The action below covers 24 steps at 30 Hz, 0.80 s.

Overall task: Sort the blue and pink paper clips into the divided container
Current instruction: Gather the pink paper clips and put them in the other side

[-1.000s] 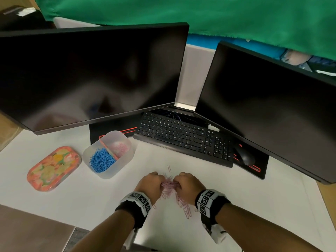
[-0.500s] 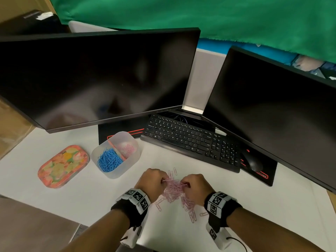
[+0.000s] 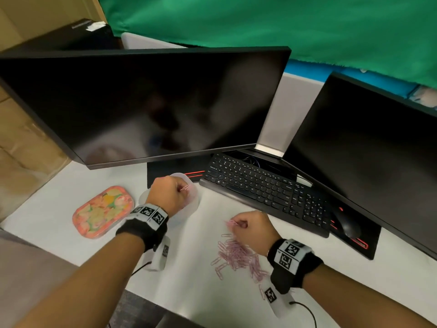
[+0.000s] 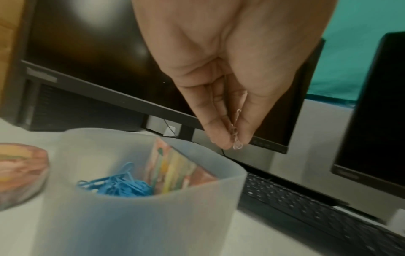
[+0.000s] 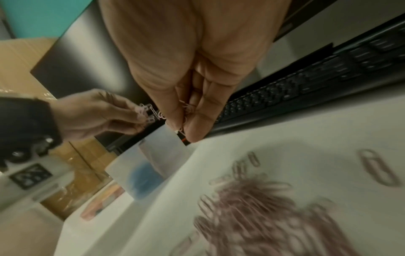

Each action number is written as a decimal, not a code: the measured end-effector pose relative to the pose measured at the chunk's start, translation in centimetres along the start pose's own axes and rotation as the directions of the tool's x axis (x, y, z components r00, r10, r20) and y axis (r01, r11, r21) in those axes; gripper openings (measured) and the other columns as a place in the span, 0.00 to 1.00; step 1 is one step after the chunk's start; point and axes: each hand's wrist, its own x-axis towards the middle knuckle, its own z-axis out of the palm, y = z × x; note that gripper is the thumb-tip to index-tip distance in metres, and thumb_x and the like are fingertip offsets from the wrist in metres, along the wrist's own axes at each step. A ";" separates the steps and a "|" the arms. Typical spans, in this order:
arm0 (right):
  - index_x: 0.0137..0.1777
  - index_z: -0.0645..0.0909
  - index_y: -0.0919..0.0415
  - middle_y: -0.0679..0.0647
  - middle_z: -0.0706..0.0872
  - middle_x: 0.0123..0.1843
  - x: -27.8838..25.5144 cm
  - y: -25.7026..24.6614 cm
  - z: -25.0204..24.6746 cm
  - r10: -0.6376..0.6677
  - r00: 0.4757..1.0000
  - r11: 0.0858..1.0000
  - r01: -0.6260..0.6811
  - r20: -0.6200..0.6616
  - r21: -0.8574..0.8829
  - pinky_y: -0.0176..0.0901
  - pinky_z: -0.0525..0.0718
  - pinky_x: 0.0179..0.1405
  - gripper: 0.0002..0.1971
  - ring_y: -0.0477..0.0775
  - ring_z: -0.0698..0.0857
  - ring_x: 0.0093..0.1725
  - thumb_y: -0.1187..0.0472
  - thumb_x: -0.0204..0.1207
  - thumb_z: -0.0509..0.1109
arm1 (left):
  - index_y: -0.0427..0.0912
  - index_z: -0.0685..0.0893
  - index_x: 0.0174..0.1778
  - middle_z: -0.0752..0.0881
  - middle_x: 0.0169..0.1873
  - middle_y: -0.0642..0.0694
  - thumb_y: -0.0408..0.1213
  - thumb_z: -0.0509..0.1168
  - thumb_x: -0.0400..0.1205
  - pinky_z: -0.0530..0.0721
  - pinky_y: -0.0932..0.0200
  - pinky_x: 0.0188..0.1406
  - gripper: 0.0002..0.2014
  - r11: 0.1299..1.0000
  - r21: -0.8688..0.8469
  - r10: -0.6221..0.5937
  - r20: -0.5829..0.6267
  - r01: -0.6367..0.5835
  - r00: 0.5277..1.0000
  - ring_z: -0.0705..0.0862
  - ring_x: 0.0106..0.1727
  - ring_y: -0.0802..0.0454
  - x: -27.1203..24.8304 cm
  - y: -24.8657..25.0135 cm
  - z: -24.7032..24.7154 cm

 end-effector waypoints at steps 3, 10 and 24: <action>0.37 0.89 0.60 0.45 0.85 0.25 1.7 -2.6 0.3 -0.024 1.000 1.000 0.024 -0.012 0.015 0.30 0.79 0.26 0.08 0.37 0.79 0.23 0.58 0.75 0.74 | 0.47 0.88 0.56 0.90 0.49 0.45 0.45 0.65 0.80 0.82 0.59 0.56 0.12 0.992 0.113 -0.062 0.092 0.052 0.994 0.87 0.52 0.45 1.3 -0.6 0.4; 0.31 0.85 0.53 0.47 0.82 0.23 7.1 -7.4 1.1 -0.027 0.999 0.998 0.025 -0.045 -0.058 0.34 0.85 0.33 0.10 0.48 0.87 0.27 0.61 0.75 0.73 | 0.47 0.87 0.56 0.89 0.47 0.45 0.44 0.58 0.82 0.82 0.56 0.47 0.14 0.949 0.295 0.104 0.041 -0.112 0.994 0.87 0.48 0.46 -0.5 -1.5 1.8; 0.58 0.85 0.66 0.62 0.87 0.57 11.5 -9.4 3.7 0.172 0.985 0.836 -0.135 0.022 -0.532 0.48 0.88 0.53 0.13 0.62 0.87 0.54 0.65 0.73 0.73 | 0.49 0.81 0.68 0.85 0.62 0.51 0.37 0.60 0.82 0.77 0.49 0.70 0.18 0.887 0.220 0.357 0.235 -0.407 0.904 0.80 0.64 0.48 -2.7 -2.1 5.0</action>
